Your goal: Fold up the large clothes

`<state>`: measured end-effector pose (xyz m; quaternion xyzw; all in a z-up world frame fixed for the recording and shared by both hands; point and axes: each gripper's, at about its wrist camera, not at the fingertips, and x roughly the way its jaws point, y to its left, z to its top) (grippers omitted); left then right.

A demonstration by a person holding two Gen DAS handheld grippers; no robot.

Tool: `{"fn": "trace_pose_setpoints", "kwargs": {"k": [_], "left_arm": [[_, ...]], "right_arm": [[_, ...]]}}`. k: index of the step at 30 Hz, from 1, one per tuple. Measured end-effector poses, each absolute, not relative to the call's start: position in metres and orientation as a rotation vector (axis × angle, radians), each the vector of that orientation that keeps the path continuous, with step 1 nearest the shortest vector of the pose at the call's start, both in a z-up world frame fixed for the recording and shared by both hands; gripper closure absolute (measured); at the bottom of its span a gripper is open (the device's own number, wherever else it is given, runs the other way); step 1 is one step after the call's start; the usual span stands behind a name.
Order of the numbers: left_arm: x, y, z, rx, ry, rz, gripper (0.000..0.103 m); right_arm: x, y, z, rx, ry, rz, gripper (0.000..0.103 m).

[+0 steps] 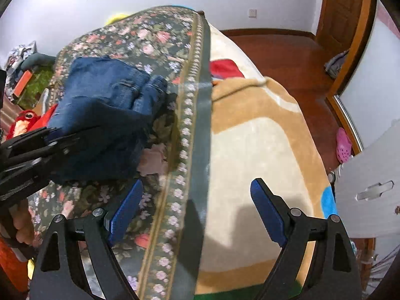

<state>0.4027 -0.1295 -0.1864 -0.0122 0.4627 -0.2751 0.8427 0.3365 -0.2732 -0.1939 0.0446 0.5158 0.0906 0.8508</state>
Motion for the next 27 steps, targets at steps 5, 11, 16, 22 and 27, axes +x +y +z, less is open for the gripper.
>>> {"fn": "trace_pose_setpoints", "kwargs": {"k": [5,11,16,22,27], "left_arm": [[0.38,-0.093,-0.136,-0.015,0.796,-0.454,0.029],[0.38,-0.036,-0.126,0.043,0.711,-0.211,0.005],[0.393,-0.007,-0.164,0.028,0.856,-0.169,0.005],[0.383,0.003,-0.222,0.064,1.005,-0.16,0.004],[0.358,0.012,-0.243,0.077,1.032,-0.169,0.003]], "right_arm": [[0.336,-0.251,-0.168,0.094,0.992,0.253,0.017],[0.35,-0.216,-0.153,0.088,0.923,0.328,0.016],[0.369,-0.192,-0.178,0.122,0.995,0.37,0.012],[0.374,-0.2,-0.226,0.142,1.134,0.334,0.012],[0.363,-0.235,-0.241,0.22,1.188,0.294,0.006]]}}
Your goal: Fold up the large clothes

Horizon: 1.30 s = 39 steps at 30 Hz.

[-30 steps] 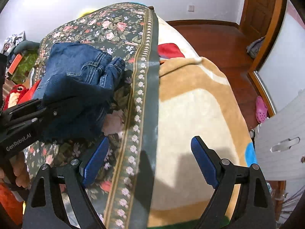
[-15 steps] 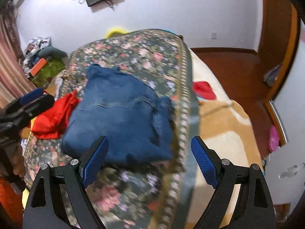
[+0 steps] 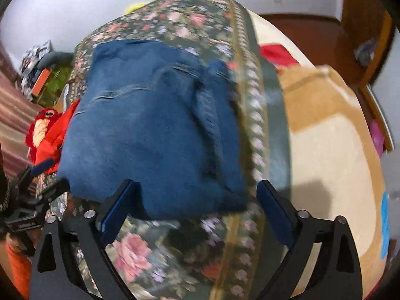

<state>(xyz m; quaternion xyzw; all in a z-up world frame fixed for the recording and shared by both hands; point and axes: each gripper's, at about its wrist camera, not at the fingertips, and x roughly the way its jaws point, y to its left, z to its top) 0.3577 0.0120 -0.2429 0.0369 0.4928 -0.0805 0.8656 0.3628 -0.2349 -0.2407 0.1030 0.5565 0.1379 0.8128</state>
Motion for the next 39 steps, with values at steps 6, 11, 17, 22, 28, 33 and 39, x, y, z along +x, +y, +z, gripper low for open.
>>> {"fn": "trace_pose_setpoints", "kwargs": {"k": [6,11,17,22,28,33,39], "left_arm": [[0.34,0.028,-0.246,0.129,1.034,-0.085,0.003],[0.343,0.047,-0.217,0.09,0.947,-0.028,0.003],[0.371,0.058,-0.188,0.008,0.875,-0.043,0.003],[0.406,0.056,-0.201,-0.099,0.938,-0.133,0.003],[0.447,0.058,-0.242,-0.38,1.086,-0.321,0.003],[0.472,0.059,-0.274,-0.515,1.175,-0.355,0.003],[0.494,0.056,-0.291,-0.621,1.202,-0.416,0.003]], "right_arm": [[0.352,-0.266,-0.233,0.246,1.185,0.24,0.006],[0.356,-0.268,-0.213,0.24,1.135,0.246,0.006],[0.387,-0.249,-0.205,0.296,1.127,0.35,0.006],[0.412,-0.23,-0.225,0.32,1.199,0.428,0.006],[0.442,-0.226,-0.269,0.405,1.336,0.497,0.006],[0.458,-0.227,-0.285,0.478,1.382,0.604,0.006],[0.469,-0.215,-0.291,0.485,1.39,0.669,0.012]]}}
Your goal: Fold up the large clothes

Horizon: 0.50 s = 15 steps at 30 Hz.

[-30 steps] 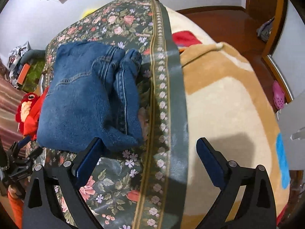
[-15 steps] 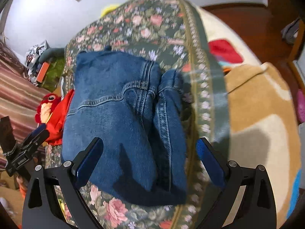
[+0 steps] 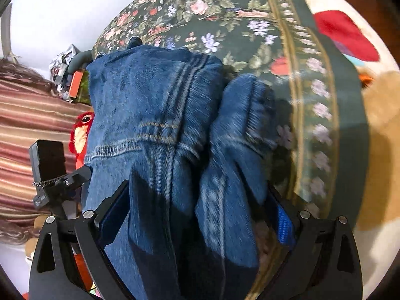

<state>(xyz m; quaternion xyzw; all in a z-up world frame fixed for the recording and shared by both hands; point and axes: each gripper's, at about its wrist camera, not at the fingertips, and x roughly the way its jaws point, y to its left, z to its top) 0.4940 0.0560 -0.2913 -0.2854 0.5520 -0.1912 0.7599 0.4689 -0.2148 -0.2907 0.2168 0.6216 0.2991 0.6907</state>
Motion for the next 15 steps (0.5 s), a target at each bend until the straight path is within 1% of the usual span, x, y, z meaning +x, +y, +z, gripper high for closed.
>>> {"fn": "trace_pose_setpoints", "kwargs": {"k": [1,3,4,5,7,8,10,11,13,15], "left_arm": [[0.497,0.055,-0.294,-0.642,1.208,-0.428,0.003],[0.502,0.05,-0.299,-0.661,1.226,-0.441,0.003],[0.503,0.048,-0.299,-0.652,1.226,-0.442,0.003],[0.503,0.045,-0.297,-0.639,1.226,-0.445,0.003],[0.502,0.041,-0.296,-0.629,1.227,-0.453,0.003],[0.501,0.04,-0.295,-0.627,1.229,-0.457,0.005],[0.496,0.04,-0.289,-0.607,1.228,-0.458,0.019],[0.493,0.041,-0.284,-0.594,1.225,-0.46,0.023],[0.486,0.043,-0.275,-0.579,1.217,-0.464,0.036],[0.479,0.047,-0.265,-0.567,1.207,-0.466,0.041]], "right_arm": [[0.471,-0.212,-0.294,0.504,1.408,0.679,0.016],[0.47,-0.213,-0.295,0.515,1.419,0.679,0.018],[0.47,-0.214,-0.294,0.52,1.42,0.686,0.023],[0.469,-0.215,-0.293,0.528,1.422,0.689,0.025],[0.466,-0.217,-0.291,0.54,1.424,0.694,0.035],[0.465,-0.217,-0.289,0.535,1.423,0.688,0.037],[0.461,-0.214,-0.283,0.521,1.427,0.676,0.046],[0.463,-0.21,-0.281,0.518,1.43,0.671,0.048],[0.461,-0.207,-0.275,0.515,1.437,0.667,0.054],[0.454,-0.201,-0.266,0.513,1.436,0.672,0.059]]}}
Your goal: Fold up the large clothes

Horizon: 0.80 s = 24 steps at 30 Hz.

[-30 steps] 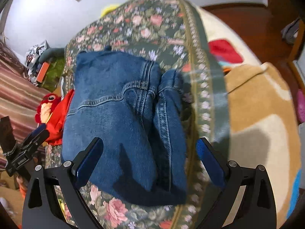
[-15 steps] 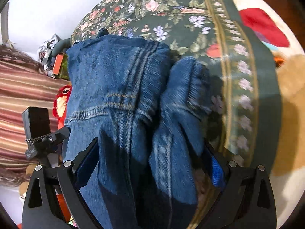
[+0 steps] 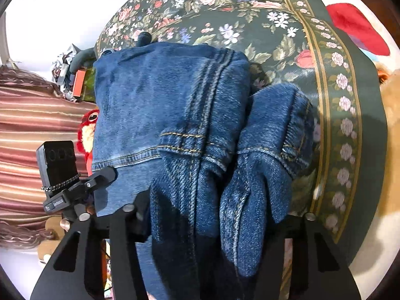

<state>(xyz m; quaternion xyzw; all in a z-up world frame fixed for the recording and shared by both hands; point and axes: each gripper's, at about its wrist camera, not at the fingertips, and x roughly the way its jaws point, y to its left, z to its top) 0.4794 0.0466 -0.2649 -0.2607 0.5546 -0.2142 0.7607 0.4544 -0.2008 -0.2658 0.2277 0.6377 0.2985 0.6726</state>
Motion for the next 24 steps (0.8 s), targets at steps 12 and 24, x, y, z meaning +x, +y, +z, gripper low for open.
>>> {"fn": "trace_pose_setpoints", "kwargs": {"k": [12,24], "left_arm": [[0.424,0.107,-0.157,-0.526,1.0,-0.462,0.049],[0.382,0.25,-0.092,-0.538,0.813,-0.337,0.049]], "right_arm": [[0.441,-0.115,-0.179,0.417,1.29,0.772,0.064],[0.454,0.025,-0.13,0.312,1.141,0.944,0.065]]}}
